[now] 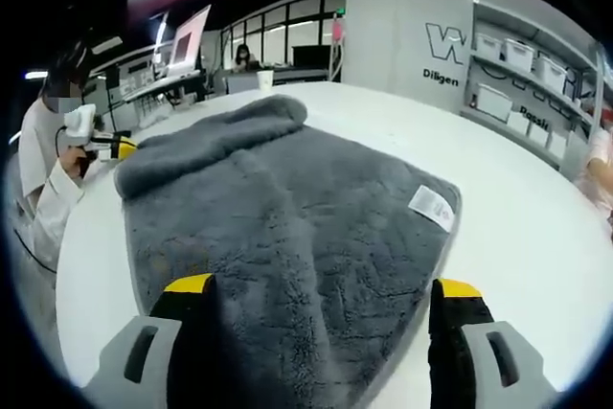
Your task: Open the folded towel by lifting each exposed corner and separating the folded layers until the towel lies flat within the target outline without major curled edges
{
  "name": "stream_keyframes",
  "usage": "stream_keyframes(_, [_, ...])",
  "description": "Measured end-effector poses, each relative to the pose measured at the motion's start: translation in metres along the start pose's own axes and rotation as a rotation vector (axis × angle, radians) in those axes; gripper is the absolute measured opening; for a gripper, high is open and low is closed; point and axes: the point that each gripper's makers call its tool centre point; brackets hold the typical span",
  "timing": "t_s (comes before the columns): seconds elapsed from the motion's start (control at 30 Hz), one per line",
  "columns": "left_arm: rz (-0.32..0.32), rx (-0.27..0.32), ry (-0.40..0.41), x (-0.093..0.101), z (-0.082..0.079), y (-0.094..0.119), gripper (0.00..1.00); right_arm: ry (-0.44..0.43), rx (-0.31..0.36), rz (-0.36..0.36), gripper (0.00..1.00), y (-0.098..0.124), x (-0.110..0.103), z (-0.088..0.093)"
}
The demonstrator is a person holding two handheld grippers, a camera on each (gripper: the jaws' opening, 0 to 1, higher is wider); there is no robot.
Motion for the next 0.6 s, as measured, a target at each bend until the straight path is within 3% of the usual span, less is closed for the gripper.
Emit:
stream_keyframes(0.33, [-0.032, 0.003, -0.064, -0.019, -0.014, -0.006, 0.05, 0.003, -0.006, -0.003, 0.9, -0.001, 0.0, 0.001])
stream_keyframes(0.6, [-0.076, -0.018, -0.074, -0.032, -0.012, -0.01, 0.05, 0.011, -0.023, -0.013, 0.89, -0.003, -0.003, 0.004])
Point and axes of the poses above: the point that each gripper's makers call its tool centre point, and the gripper's own axes: y roughly backward along the fingers, x roughly to its right, z roughly out of its underside, and after that the axes turned 5 degrees about z, right-handed
